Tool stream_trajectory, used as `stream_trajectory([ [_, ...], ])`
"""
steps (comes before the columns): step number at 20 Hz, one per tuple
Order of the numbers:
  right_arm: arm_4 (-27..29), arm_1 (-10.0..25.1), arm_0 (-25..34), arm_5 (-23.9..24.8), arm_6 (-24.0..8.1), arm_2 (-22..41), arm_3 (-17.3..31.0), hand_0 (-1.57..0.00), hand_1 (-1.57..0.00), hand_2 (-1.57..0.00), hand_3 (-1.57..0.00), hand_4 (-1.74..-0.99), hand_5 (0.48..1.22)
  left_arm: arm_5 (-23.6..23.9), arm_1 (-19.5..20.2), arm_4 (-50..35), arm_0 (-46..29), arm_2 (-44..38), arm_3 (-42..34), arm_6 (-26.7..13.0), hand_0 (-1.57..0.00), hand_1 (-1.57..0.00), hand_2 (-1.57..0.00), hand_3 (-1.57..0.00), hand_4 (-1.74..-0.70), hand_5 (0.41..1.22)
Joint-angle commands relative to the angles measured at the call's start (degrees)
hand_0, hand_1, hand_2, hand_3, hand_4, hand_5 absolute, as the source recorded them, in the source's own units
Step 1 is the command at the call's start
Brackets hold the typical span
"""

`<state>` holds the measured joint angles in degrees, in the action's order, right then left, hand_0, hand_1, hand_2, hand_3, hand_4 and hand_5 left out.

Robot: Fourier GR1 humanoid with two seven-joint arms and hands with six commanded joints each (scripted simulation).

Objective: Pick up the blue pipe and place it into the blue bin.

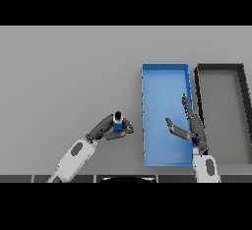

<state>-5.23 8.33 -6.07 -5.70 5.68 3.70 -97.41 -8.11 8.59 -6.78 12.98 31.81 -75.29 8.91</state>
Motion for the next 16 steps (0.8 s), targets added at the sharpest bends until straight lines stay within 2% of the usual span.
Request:
stream_trajectory([
  [1,-0.1,0.4,0.4,-0.2,-0.1,-0.2,0.6,0.00,0.00,0.00,0.00,-1.258,0.615,0.9,0.0,0.9,-0.3,0.6,-0.3,0.4,-1.28,-1.31,-1.34,-1.27,-1.63,1.118],
  [4,-0.4,0.4,0.1,-0.2,1.0,-0.1,0.9,0.00,0.00,0.00,0.00,-1.250,0.622,2.0,-0.3,1.5,0.1,1.0,-1.1,1.3,-1.42,-1.44,-1.45,-1.37,-1.68,1.168],
  [5,-0.8,0.3,0.4,0.3,-0.1,0.0,0.6,0.00,0.00,0.00,0.00,-1.245,0.621,1.9,-0.3,1.1,0.6,0.9,-2.3,1.7,-1.45,-1.47,-1.48,-1.39,-1.69,1.179],
  [7,-1.1,-0.1,-0.3,0.4,0.7,0.4,0.6,0.00,0.00,0.00,0.00,-1.248,0.627,1.6,-0.1,0.7,0.6,1.4,-5.1,2.6,-1.49,-1.50,-1.51,-1.42,-1.71,1.194],
  [10,-1.7,0.7,0.3,0.7,0.6,-0.1,1.2,0.00,0.00,0.00,0.00,-1.228,0.629,1.2,-0.1,-0.4,1.5,1.7,-9.2,1.8,-1.53,-1.54,-1.54,-1.44,-1.72,1.207],
  [16,-0.8,1.5,0.0,0.1,1.6,-0.9,0.6,0.00,0.00,0.00,0.00,-1.208,0.640,-0.1,-0.2,-1.9,6.0,1.9,-13.1,-5.1,-1.56,-1.56,-1.56,-1.45,-1.73,1.217],
])
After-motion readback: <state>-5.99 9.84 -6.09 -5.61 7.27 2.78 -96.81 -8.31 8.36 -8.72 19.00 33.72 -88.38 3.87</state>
